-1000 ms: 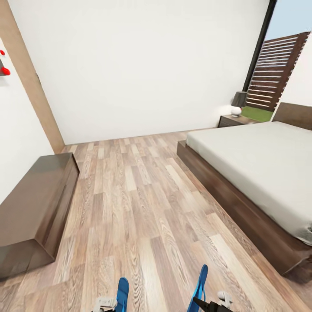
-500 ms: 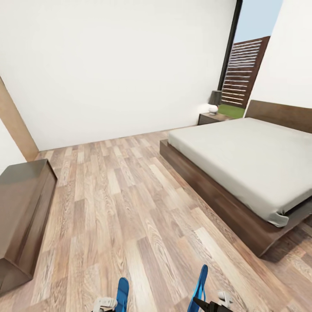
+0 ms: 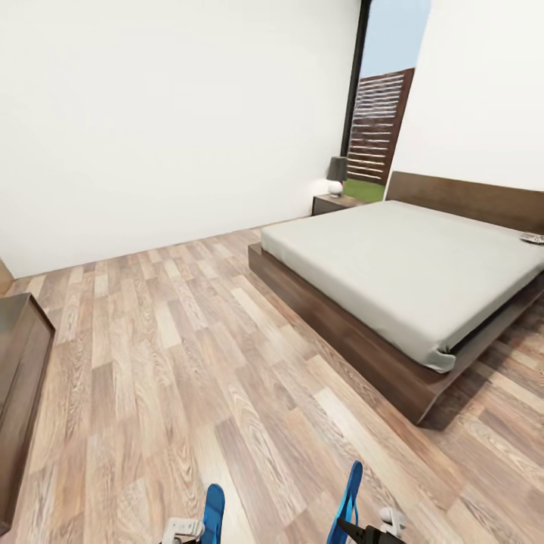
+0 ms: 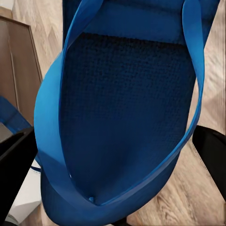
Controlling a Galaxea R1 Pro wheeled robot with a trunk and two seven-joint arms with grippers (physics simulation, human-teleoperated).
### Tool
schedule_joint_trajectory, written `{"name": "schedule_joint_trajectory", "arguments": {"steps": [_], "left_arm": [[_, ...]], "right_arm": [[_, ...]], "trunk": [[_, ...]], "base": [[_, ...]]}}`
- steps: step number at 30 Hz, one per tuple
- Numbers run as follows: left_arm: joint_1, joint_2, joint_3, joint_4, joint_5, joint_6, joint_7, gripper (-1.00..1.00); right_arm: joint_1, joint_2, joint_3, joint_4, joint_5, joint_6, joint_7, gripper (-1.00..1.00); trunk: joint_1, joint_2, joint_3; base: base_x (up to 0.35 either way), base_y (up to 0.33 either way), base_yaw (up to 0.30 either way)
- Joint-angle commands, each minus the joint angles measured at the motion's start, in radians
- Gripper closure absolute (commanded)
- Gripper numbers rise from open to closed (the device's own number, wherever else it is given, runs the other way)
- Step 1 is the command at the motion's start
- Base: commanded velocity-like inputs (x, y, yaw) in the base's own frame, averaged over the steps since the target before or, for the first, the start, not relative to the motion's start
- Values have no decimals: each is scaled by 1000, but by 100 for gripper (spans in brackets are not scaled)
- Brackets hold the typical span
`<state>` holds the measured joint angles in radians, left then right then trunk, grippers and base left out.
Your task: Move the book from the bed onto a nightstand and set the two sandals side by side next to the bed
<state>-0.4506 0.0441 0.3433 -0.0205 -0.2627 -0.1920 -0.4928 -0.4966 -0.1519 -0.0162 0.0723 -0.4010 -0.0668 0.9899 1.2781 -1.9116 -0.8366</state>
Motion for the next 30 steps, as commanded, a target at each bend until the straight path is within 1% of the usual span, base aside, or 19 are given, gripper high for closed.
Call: {"name": "schedule_joint_trajectory", "arguments": {"steps": [1,30], "left_arm": [[0,0,8,1,-12,-6,0,100],[1,0,8,1,-12,-6,0,100]], "right_arm": [[-2,0,-2,4,1,-7,3,100],[-2,0,-2,4,1,-7,3,100]], "trunk": [[0,0,-1],[0,0,-1]], "base": [[0,0,-283],[0,0,-283]]}}
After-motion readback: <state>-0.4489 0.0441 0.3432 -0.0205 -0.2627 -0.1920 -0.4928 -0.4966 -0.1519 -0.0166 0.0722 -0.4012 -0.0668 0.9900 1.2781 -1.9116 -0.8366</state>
